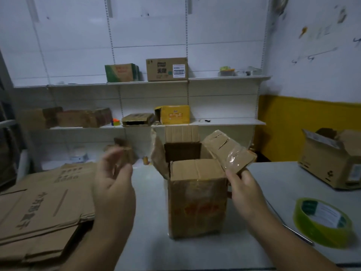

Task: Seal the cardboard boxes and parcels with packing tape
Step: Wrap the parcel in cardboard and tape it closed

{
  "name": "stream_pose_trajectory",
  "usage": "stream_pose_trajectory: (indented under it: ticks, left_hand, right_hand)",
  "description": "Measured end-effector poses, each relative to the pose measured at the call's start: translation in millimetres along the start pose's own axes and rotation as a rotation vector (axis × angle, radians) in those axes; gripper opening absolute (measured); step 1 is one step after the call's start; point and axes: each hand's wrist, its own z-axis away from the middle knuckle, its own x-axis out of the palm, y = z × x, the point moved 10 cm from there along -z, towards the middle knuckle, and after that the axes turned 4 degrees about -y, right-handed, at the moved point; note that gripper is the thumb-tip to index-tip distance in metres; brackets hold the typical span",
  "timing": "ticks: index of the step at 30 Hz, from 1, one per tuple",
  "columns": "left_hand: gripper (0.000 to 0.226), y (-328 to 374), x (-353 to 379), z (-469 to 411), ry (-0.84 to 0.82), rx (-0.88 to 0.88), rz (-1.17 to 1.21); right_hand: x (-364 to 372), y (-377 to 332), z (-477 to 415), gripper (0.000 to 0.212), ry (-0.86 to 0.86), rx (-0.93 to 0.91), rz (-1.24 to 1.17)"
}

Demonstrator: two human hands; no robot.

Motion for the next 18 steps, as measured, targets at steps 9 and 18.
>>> stream_pose_trajectory:
  ticks: [9, 18]
  left_hand:
    - [0.07, -21.5, 157.9, 2.8, -1.264, 0.127, -1.326]
    - [0.054, 10.6, 140.5, 19.4, -1.135, 0.246, -0.621]
  right_hand:
    - [-11.7, -19.4, -8.1, 0.045, 0.051, -0.027, 0.242]
    - [-21.1, -8.6, -19.8, 0.034, 0.068, 0.032, -0.003]
